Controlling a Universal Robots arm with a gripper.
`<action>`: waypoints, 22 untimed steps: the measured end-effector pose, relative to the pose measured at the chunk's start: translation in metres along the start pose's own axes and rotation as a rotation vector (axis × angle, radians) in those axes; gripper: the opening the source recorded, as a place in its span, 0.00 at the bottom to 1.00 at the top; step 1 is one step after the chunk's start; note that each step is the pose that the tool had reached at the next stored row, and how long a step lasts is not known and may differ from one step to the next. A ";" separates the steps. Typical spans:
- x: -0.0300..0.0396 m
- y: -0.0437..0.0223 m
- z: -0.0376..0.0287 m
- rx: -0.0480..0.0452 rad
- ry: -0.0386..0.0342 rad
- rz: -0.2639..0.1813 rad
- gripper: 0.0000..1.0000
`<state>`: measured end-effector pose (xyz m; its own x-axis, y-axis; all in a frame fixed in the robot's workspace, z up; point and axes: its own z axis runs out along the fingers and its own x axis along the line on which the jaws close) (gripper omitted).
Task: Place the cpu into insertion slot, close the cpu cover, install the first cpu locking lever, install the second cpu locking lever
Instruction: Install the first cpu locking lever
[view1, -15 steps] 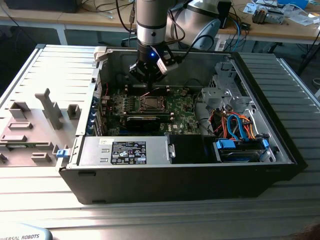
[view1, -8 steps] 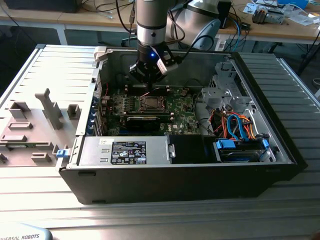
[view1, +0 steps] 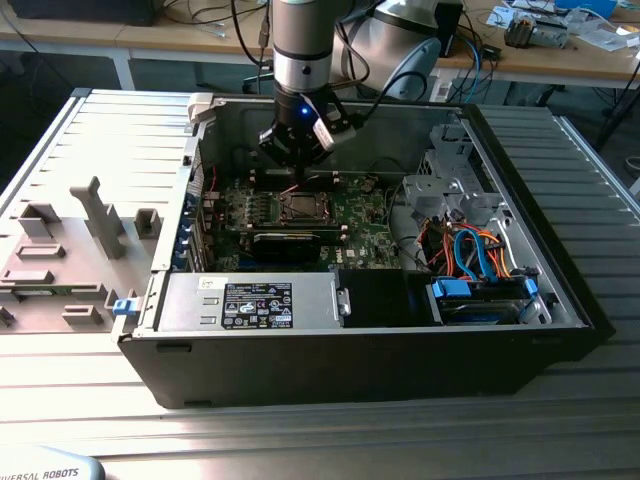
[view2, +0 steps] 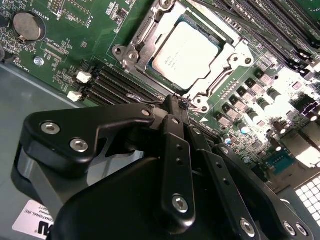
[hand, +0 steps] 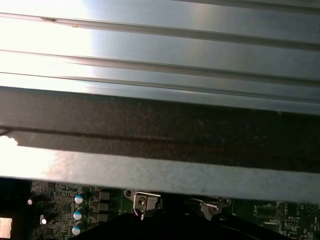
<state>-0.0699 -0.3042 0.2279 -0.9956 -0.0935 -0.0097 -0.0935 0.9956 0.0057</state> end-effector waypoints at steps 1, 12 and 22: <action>0.0000 0.0000 0.0002 0.0000 0.0001 0.000 0.11; 0.0001 0.0000 0.0028 0.0000 0.0000 0.000 0.11; 0.0001 0.0000 0.0048 0.0000 0.0001 0.000 0.11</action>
<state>-0.0700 -0.3042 0.2231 -0.9956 -0.0935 -0.0096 -0.0936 0.9956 0.0057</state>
